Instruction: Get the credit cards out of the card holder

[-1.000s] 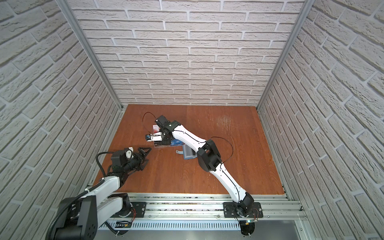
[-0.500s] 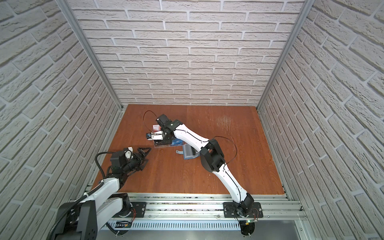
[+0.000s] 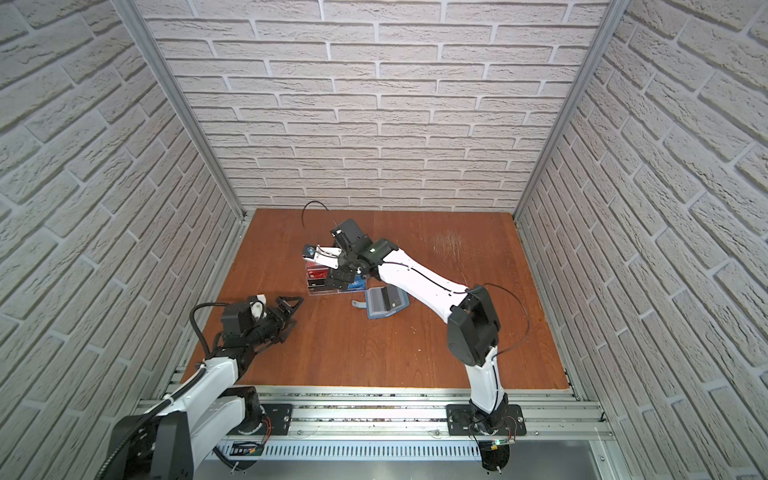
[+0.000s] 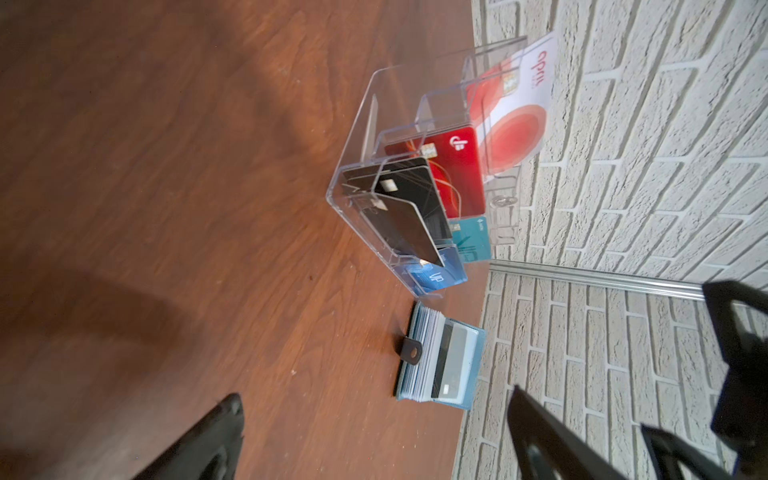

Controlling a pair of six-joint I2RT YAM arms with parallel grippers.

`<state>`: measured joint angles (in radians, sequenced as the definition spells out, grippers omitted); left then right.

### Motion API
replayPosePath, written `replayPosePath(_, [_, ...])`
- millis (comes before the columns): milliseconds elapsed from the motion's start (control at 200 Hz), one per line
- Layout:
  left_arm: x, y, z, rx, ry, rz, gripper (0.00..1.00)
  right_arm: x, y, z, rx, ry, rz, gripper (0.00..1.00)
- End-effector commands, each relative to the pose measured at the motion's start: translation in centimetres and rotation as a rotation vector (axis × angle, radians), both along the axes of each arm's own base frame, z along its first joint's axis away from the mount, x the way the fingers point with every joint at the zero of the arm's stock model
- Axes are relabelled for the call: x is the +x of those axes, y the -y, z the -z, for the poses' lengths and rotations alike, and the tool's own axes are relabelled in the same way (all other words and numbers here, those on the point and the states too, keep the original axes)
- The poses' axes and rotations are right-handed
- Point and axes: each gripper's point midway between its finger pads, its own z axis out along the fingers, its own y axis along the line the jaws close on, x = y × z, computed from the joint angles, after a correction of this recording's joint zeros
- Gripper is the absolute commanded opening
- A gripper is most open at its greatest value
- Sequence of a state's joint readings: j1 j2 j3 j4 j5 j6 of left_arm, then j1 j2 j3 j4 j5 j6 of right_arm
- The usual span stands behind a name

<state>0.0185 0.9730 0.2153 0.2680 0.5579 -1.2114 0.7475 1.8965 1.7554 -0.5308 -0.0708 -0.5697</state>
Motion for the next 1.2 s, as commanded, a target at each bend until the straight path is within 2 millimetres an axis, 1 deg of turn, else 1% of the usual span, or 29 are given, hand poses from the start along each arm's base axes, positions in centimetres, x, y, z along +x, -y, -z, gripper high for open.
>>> replayPosePath(0, [2.3,0.5,-2.0,0.033,0.074,0.011,0.98,2.0,3.3,-4.8,0.230,0.057,0.268,1.00])
replayPosePath(165, [5.0,3.4,-2.3,0.032,0.083,0.075,0.98,1.6,9.0,-2.5,0.237,0.030,0.527,1.00])
replayPosePath(235, [5.9,4.4,-2.2,0.047,0.084,0.094,0.98,1.2,11.1,-2.1,0.278,0.001,0.613,1.00])
replayPosePath(295, [6.8,5.3,-2.4,0.049,0.088,0.111,0.98,0.4,12.3,-1.7,0.333,-0.057,0.654,1.00])
replayPosePath(370, [7.7,6.3,-1.8,0.061,0.075,0.127,0.98,-0.6,13.8,-1.0,0.381,-0.111,0.707,1.00])
replayPosePath(435, [8.6,7.0,-1.5,0.065,0.070,0.138,0.98,-0.9,15.3,-0.3,0.424,-0.157,0.778,1.00])
replayPosePath(495, [9.3,7.6,-1.1,0.064,0.067,0.144,0.98,-1.0,16.0,0.9,0.467,-0.211,0.804,1.00])
replayPosePath(550, [9.8,7.9,-1.1,0.062,0.071,0.142,0.98,-1.1,16.9,2.1,0.455,-0.224,0.848,1.00])
replayPosePath(610, [10.2,8.3,-0.9,0.073,0.073,0.145,0.98,-1.2,17.2,3.2,0.438,-0.236,0.868,1.00])
replayPosePath(655, [10.3,8.4,-0.9,0.089,0.068,0.146,0.98,-1.3,16.8,3.6,0.435,-0.261,0.864,1.00])
replayPosePath(775, [10.4,7.9,-0.9,0.146,0.067,0.135,0.98,-1.3,15.7,3.5,0.442,-0.324,0.843,1.00])
replayPosePath(870, [10.6,7.5,-0.8,0.177,0.066,0.122,0.98,-1.2,15.7,3.3,0.450,-0.322,0.852,1.00])
replayPosePath(980, [11.0,7.4,-0.8,0.193,0.064,0.118,0.98,-1.2,15.5,3.2,0.473,-0.326,0.843,0.99])
replayPosePath(1075, [11.3,7.3,-0.6,0.202,0.060,0.111,0.98,-1.1,15.6,3.7,0.472,-0.319,0.850,1.00])
replayPosePath(1195, [11.7,7.2,-1.1,0.215,0.069,0.102,0.98,-1.0,15.5,4.8,0.478,-0.324,0.854,1.00])
